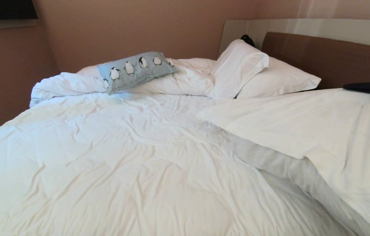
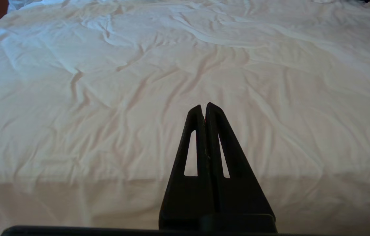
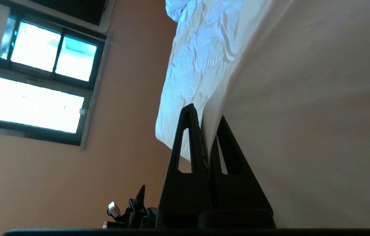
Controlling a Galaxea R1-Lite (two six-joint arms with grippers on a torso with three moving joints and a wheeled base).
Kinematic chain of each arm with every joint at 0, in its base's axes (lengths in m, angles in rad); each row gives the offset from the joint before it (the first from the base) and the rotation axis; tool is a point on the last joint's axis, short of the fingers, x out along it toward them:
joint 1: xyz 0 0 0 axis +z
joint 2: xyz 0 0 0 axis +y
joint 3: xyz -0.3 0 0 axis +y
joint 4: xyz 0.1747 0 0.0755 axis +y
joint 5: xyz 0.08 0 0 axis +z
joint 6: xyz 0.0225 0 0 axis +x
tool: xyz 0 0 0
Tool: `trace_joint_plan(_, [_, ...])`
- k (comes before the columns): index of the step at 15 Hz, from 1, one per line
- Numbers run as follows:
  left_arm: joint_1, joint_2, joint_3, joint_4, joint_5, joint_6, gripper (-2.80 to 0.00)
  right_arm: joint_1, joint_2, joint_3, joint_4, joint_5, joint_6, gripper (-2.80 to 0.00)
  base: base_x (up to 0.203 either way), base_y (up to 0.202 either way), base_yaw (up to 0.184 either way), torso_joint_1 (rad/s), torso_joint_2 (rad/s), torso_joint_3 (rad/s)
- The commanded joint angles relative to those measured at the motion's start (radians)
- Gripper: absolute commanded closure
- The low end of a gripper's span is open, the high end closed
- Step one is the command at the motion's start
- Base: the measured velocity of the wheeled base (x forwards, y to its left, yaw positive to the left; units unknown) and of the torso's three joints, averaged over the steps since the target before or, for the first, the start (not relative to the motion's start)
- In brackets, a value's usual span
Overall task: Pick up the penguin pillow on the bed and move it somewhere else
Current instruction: Move to the foot of the bed
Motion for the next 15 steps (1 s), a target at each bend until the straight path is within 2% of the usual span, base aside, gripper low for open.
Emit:
trace_joint_plan(1, [0.001, 0.000, 0.000, 0.000, 0.000, -0.001, 0.00, -0.001, 0.003, 0.000, 0.000, 0.008, 0.004, 0.00, 0.000, 0.205, 0.001, -0.002, 0.01, 0.002])
trace_joint_plan(15, [0.001, 0.000, 0.000, 0.000, 0.000, -0.001, 0.00, -0.001, 0.008, 0.001, -0.002, 0.007, 0.004, 0.00, 0.000, 0.196, 0.000, 0.002, 0.00, 0.002])
